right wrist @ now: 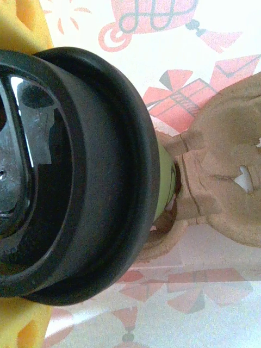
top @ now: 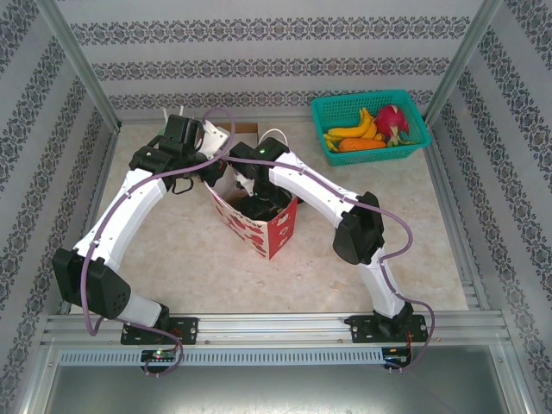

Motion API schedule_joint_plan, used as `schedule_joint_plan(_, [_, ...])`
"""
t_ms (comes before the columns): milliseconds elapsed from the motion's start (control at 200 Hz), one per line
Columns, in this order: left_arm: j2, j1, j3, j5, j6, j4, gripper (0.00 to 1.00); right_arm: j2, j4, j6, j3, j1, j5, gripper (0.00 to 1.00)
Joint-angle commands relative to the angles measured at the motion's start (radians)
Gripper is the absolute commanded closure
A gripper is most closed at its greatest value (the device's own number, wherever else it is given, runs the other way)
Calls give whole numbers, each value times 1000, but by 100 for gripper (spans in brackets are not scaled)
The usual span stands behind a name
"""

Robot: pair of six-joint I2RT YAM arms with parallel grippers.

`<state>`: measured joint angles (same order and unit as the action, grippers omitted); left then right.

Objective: Pack the takeout coffee

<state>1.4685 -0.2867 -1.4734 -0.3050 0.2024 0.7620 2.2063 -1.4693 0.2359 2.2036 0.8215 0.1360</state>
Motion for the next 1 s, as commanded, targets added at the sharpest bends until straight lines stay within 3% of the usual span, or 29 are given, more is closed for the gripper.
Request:
schedule_joint_plan(0, [-31,-2,7,21,5,-36,100,-3,-81,7,1,-7,-73,52])
schedule_joint_plan(994, [-28,-2,4,15,8,-33,100,27,-60,-10,-9,-12,-61,52])
